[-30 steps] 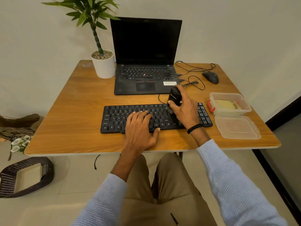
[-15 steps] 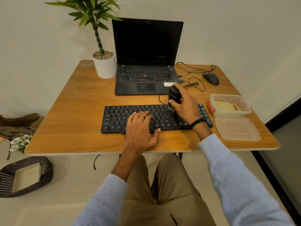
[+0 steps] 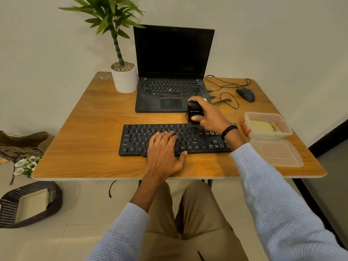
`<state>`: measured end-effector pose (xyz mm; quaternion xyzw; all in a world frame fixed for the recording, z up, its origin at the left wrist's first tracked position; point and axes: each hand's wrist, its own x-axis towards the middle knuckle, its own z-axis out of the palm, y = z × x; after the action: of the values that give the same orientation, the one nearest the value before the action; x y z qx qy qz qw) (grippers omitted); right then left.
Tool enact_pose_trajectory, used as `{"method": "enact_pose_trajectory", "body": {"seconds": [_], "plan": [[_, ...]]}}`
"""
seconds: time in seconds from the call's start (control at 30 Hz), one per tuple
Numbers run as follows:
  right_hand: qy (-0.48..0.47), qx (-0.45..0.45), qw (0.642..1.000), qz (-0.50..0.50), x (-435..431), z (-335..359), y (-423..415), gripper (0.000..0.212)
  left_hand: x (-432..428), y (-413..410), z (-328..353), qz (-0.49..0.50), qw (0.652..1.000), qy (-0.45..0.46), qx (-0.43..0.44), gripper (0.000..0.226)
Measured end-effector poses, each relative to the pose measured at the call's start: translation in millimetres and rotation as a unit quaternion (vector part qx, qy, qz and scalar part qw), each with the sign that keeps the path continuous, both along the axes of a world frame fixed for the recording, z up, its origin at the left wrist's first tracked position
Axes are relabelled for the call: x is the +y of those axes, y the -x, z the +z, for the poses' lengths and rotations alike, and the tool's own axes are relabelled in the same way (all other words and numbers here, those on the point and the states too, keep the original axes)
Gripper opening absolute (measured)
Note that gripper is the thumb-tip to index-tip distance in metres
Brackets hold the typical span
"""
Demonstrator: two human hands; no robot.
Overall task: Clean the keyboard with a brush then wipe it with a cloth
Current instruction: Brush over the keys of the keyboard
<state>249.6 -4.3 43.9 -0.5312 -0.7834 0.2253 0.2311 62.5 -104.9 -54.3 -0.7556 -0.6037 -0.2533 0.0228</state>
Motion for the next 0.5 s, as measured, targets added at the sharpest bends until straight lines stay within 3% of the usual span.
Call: {"method": "enact_pose_trajectory", "body": {"seconds": [0.1, 0.27, 0.4, 0.5], "plan": [[0.024, 0.043, 0.998, 0.041, 1.7, -7.2, 10.8, 0.064, -0.6, 0.0, 0.4, 0.001, 1.0, -0.004, 0.001, 0.068], [-0.062, -0.099, 0.992, -0.053, 13.1, 0.8, 1.2, 0.063, 0.0, -0.8, 0.6, 0.005, 1.0, 0.001, 0.002, 0.069], [-0.013, 0.017, 1.0, 0.02, 9.8, -5.8, 11.0, 0.062, 0.5, -0.1, -1.0, 0.002, 1.0, -0.007, 0.004, 0.067], [-0.026, -0.055, 0.998, -0.021, 12.1, -6.0, 2.6, 0.065, 0.5, -0.6, 0.1, 0.004, 1.0, -0.005, 0.006, 0.068]]}}
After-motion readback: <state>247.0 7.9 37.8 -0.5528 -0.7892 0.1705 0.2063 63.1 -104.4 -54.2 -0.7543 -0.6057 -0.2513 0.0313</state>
